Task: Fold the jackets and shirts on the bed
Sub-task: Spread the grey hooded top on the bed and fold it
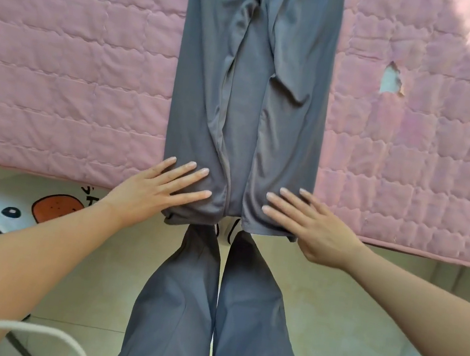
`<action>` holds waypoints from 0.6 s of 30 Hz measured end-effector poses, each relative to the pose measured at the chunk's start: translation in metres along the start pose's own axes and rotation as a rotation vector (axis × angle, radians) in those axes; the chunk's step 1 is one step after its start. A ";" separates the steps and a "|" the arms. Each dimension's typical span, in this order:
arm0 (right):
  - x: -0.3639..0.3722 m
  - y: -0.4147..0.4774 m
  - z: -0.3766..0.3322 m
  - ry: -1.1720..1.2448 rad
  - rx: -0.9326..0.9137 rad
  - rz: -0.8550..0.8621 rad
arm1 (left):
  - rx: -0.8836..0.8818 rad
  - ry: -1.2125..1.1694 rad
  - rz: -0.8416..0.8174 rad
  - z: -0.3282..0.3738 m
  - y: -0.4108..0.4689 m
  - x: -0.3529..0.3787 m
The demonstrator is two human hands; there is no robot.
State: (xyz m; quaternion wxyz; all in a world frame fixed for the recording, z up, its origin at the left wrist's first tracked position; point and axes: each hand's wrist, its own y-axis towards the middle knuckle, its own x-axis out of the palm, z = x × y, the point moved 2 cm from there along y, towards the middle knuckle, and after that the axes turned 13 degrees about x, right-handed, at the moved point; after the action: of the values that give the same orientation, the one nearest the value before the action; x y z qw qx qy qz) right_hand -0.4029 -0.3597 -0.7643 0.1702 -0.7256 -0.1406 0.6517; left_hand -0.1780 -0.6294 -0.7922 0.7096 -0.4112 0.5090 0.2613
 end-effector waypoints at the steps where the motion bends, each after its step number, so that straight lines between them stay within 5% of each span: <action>1: -0.002 0.008 0.009 -0.004 0.018 -0.007 | -0.026 0.002 0.019 -0.004 0.000 -0.001; 12: -0.008 0.036 0.042 -0.113 0.038 -0.026 | -0.096 -0.088 -0.082 -0.027 0.011 -0.013; 18: -0.017 0.045 0.031 0.402 0.225 -0.106 | -0.252 -0.587 -0.076 -0.031 0.014 -0.026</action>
State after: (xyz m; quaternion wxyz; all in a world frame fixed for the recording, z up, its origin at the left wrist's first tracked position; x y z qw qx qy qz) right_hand -0.4362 -0.4057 -0.7711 0.3089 -0.8089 -0.0682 0.4956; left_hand -0.2140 -0.6468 -0.7771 0.7788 -0.4218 0.2305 0.4030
